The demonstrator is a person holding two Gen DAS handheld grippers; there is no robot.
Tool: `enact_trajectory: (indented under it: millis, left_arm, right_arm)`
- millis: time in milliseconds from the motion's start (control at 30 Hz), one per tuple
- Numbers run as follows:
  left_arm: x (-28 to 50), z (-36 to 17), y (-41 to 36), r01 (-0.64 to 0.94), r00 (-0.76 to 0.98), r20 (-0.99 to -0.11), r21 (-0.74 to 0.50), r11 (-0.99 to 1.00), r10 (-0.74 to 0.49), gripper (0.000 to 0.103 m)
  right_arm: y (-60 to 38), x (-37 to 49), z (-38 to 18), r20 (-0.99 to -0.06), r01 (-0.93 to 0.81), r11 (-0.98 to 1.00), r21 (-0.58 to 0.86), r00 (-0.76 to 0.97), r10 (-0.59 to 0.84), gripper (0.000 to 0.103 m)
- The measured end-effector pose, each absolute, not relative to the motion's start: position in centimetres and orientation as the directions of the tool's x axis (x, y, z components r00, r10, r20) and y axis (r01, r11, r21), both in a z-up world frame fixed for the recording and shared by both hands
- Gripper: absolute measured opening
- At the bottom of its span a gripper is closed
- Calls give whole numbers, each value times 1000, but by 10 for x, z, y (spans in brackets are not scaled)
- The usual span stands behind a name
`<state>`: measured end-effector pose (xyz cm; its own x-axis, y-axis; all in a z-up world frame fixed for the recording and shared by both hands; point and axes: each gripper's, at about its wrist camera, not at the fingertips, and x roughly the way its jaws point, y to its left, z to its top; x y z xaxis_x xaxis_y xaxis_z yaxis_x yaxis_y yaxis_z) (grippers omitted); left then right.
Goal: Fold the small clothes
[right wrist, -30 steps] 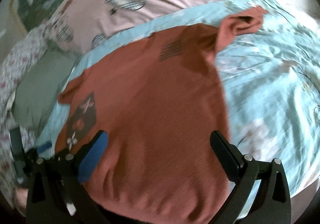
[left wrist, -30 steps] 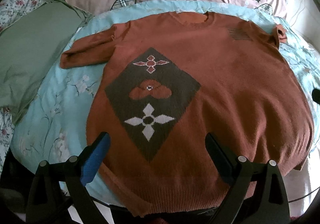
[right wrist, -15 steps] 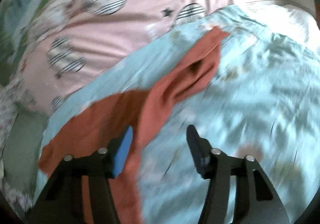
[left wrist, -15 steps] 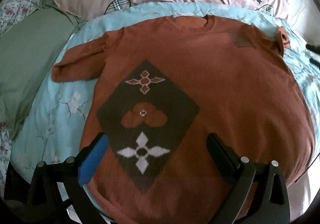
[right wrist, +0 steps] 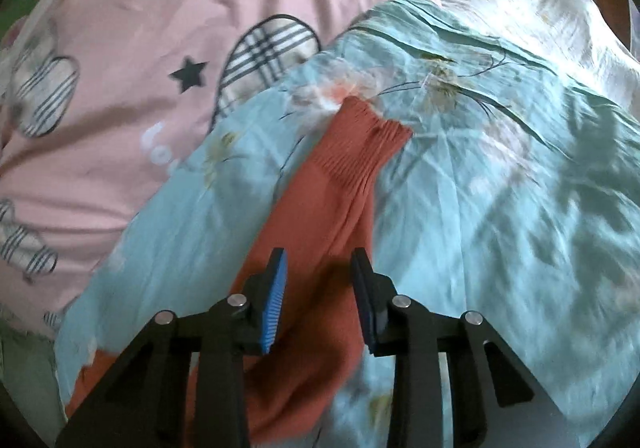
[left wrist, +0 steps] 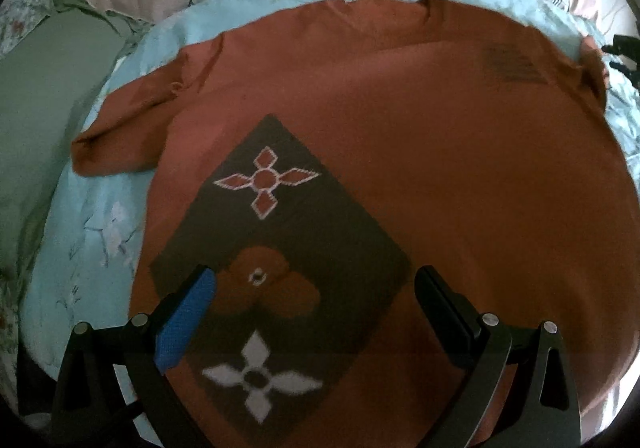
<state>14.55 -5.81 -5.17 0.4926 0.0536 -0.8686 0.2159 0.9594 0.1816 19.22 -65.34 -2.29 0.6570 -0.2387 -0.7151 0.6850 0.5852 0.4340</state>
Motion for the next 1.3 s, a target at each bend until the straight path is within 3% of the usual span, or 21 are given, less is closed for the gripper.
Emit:
enact_trajectory:
  millis: [133,200,367,600,1000,1300]
  left_arm:
    - [160,-61,-66,220,473,-879,179,959,56,100]
    - [164,-64,-70,227,466,-883,182,957,58,100]
    - [162,-66,-77,239,461,-886,172,956,45,100]
    - [151,-56,-73,247,484,-875,123,961,-12,100]
    - [137,-40,-29,185,508,-858,14,983,-83,100]
    - [139,-45,16,89,487,-861,-118,989,-147,100]
  right_arm:
    - [-670,205,-30,-730,703,570,426,639,-243,29]
    - [-667,209,-26,-723,683,598,419,650,-235,8]
    - [-623,213,1,-656,550,711,438,736,-165,8]
    - [-491,237,24,-597,247,836,490,794,116,7]
    - [-230,278,17,-504,-229,756,613,623,598,7]
    - [-146,294,-36,-604,-264,735,625,432,669,11]
